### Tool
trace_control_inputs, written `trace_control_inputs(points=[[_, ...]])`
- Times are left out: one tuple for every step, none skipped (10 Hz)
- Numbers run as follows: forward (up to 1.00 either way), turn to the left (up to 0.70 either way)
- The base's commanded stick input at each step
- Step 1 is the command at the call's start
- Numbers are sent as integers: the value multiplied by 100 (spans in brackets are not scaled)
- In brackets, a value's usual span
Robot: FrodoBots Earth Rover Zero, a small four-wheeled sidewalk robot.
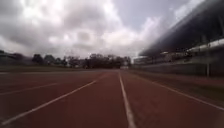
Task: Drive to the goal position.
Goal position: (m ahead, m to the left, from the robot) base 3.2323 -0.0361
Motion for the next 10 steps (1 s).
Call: trace_control_inputs(points=[[70,0],[70,0],[70,0],[70,0],[70,0],[70,0],[70,0],[70,0],[70,0],[70,0]])
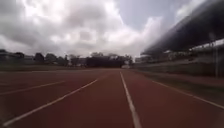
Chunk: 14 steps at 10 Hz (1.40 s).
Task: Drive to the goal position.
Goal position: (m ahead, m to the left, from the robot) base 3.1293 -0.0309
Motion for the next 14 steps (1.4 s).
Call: trace_control_inputs(points=[[70,0],[70,0],[70,0],[70,0],[70,0],[70,0],[70,0],[70,0],[70,0],[70,0],[70,0],[70,0],[70,0],[70,0]])
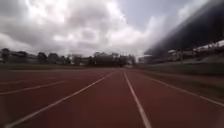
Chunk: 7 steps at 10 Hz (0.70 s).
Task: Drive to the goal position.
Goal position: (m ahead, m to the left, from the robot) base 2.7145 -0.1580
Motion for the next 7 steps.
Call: trace_control_inputs(points=[[70,0],[70,0],[70,0],[70,0],[70,0],[70,0],[70,0]])
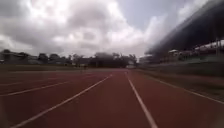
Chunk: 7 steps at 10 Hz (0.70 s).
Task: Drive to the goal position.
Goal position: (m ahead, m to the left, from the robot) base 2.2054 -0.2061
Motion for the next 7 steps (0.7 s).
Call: trace_control_inputs(points=[[70,0],[70,0],[70,0],[70,0],[70,0],[70,-15],[70,-30]])
